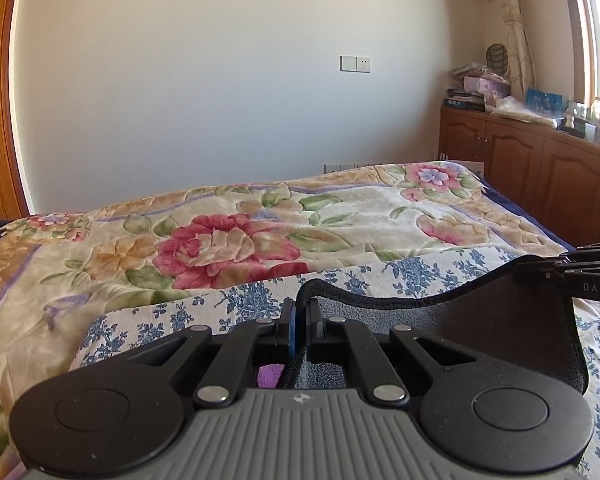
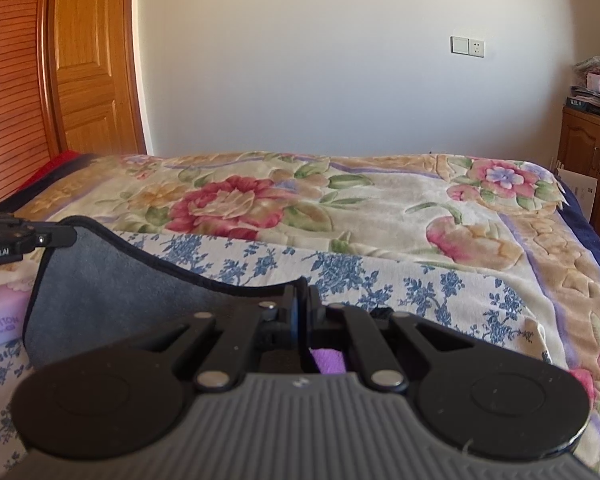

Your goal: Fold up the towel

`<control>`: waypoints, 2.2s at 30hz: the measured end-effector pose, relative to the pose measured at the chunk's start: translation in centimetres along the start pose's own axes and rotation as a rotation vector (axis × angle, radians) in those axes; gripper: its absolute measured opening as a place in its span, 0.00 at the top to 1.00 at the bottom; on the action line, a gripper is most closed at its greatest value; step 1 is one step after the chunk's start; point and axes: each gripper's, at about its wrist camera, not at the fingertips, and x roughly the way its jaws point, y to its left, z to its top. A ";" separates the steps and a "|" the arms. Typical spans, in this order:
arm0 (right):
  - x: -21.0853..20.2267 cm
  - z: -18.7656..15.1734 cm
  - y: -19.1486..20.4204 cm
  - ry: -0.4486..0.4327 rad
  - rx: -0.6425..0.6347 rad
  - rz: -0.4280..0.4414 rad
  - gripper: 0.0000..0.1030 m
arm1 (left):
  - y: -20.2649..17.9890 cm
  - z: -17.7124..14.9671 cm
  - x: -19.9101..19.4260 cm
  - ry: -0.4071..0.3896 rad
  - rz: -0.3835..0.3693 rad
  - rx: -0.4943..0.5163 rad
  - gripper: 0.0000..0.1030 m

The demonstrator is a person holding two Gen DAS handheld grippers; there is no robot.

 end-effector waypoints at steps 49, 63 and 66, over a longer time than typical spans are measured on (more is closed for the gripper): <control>8.5 -2.0 -2.1 0.159 -0.082 -0.055 0.95 | 0.6 -2.4 9.5 0.159 0.082 0.097 0.89; 5.9 -0.6 -2.3 0.128 -0.054 -0.068 0.49 | 0.5 -1.4 7.2 0.125 0.089 0.049 0.35; 4.3 0.1 -2.2 0.103 -0.031 -0.063 0.49 | 0.4 -0.6 5.7 0.107 0.093 0.021 0.28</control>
